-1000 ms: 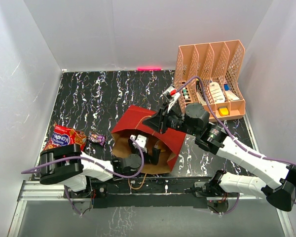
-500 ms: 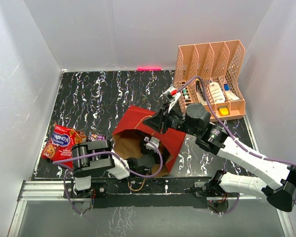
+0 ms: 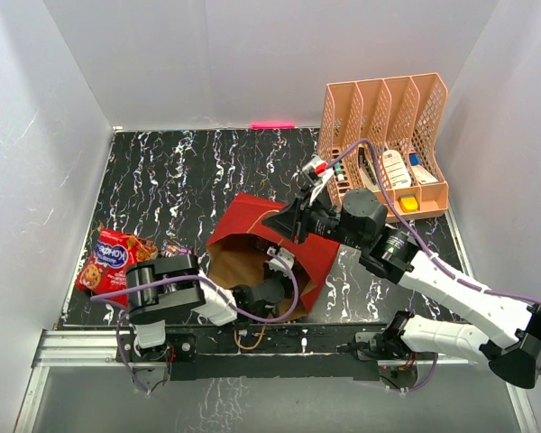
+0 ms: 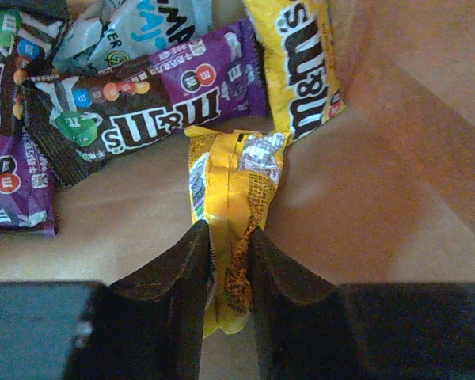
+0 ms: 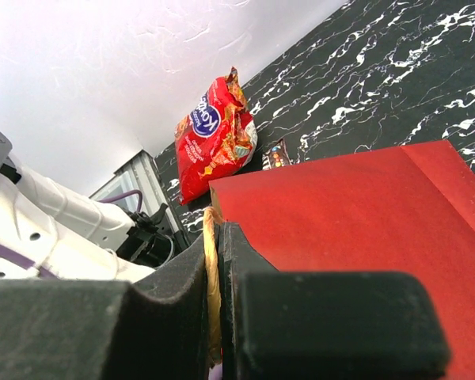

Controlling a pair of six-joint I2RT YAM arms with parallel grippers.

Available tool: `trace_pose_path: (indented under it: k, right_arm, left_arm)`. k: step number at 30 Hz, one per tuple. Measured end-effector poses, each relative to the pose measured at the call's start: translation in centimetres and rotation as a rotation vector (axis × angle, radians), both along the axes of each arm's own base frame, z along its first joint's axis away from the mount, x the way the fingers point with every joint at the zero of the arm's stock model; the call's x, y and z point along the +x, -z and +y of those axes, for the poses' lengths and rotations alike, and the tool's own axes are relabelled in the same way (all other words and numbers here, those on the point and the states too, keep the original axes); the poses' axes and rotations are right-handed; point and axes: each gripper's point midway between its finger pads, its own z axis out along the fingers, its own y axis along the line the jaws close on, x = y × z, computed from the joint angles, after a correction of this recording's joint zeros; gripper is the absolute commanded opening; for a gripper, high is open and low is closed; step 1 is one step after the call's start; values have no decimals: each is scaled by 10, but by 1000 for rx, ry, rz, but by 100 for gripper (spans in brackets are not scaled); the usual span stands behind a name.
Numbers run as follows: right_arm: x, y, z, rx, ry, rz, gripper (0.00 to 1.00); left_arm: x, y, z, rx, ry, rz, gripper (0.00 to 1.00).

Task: Take the snacks out of the paper bag
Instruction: Take out the snack from the paper bag.

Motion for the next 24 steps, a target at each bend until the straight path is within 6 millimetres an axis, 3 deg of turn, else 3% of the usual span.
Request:
trace_pose_path:
  k: [9, 16, 24]
  right_arm:
    - [4, -3, -4, 5, 32, -6, 7]
    - [7, -3, -17, 17, 99, -7, 7]
    - [19, 11, -35, -32, 223, 37, 7]
  left_arm:
    - [-20, -34, -6, -81, 99, 87, 14]
    - [-48, -36, 13, -80, 179, 214, 14]
    - [-73, -100, 43, -189, 252, 267, 15]
